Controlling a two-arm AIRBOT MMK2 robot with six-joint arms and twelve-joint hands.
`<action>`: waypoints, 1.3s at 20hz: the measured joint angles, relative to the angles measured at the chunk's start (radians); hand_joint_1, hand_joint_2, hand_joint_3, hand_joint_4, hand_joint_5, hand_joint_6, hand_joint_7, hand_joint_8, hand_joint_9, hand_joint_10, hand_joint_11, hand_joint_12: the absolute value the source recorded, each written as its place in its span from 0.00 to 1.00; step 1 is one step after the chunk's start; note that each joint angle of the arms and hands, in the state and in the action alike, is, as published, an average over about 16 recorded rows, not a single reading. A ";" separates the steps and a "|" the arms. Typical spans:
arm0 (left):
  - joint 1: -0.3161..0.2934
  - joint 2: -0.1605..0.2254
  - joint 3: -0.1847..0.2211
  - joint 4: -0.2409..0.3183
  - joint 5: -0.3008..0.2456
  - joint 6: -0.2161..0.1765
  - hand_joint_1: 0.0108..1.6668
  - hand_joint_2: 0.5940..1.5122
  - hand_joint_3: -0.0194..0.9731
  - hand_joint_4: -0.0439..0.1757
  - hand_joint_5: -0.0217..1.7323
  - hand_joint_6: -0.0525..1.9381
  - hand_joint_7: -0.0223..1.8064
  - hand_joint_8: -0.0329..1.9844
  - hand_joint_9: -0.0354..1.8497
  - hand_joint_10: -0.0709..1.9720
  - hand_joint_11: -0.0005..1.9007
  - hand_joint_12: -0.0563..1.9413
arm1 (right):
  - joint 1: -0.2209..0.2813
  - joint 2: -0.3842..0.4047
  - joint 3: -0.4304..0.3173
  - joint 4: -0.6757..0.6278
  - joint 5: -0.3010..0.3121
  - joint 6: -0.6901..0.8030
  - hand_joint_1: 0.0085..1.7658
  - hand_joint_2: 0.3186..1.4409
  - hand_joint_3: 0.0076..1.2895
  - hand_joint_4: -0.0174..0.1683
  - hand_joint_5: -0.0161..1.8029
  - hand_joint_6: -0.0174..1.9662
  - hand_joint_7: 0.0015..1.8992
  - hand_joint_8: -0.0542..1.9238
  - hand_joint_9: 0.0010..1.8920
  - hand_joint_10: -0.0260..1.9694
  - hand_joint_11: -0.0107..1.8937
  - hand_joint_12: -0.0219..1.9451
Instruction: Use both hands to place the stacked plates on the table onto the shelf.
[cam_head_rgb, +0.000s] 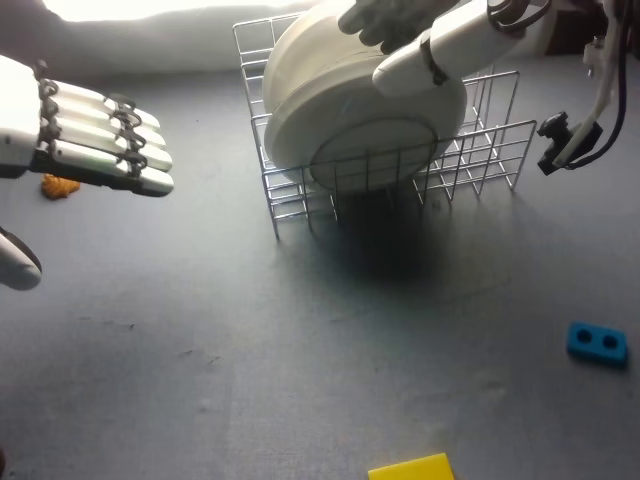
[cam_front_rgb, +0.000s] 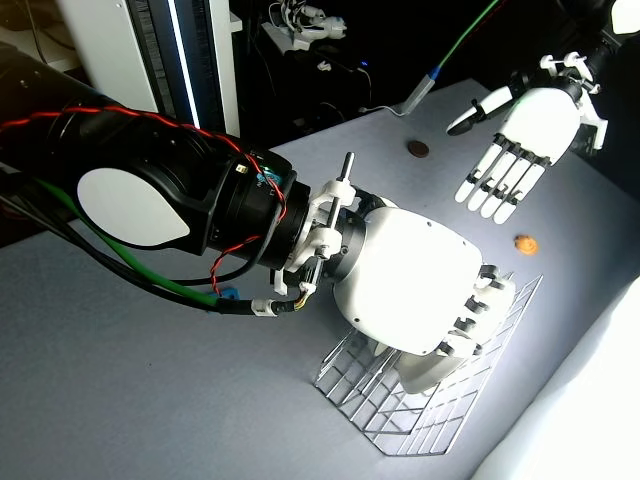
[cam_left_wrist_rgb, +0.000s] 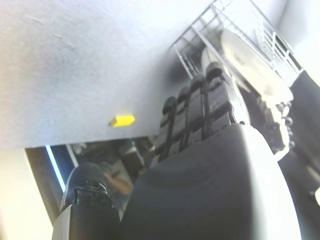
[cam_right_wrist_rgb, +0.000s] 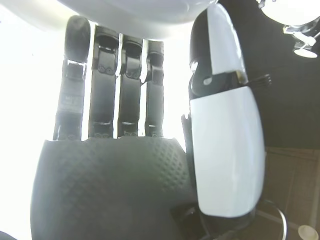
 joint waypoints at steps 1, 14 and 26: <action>-0.002 0.003 -0.010 0.005 0.001 0.000 0.00 0.58 0.03 0.19 0.03 0.03 0.03 0.01 0.03 0.04 0.01 0.05 | 0.007 0.007 -0.007 -0.002 0.000 -0.003 0.62 0.61 0.00 0.08 0.40 0.04 0.42 0.03 0.43 0.07 0.20 0.61; -0.021 0.042 -0.133 0.035 0.033 0.001 0.00 0.59 0.03 0.19 0.04 0.03 0.04 0.01 0.04 0.04 0.01 0.09 | 0.121 0.228 -0.212 -0.036 -0.041 -0.201 0.56 0.64 0.01 0.08 0.34 0.02 0.36 0.03 0.36 0.01 0.11 0.63; -0.023 0.053 -0.163 0.038 0.044 0.002 0.03 0.67 0.03 0.19 0.29 0.33 0.31 0.36 0.27 0.42 0.14 0.59 | 0.102 0.441 -0.370 -0.040 -0.059 -0.364 0.45 0.62 0.00 0.08 0.39 0.33 0.39 0.37 0.36 0.40 0.17 0.78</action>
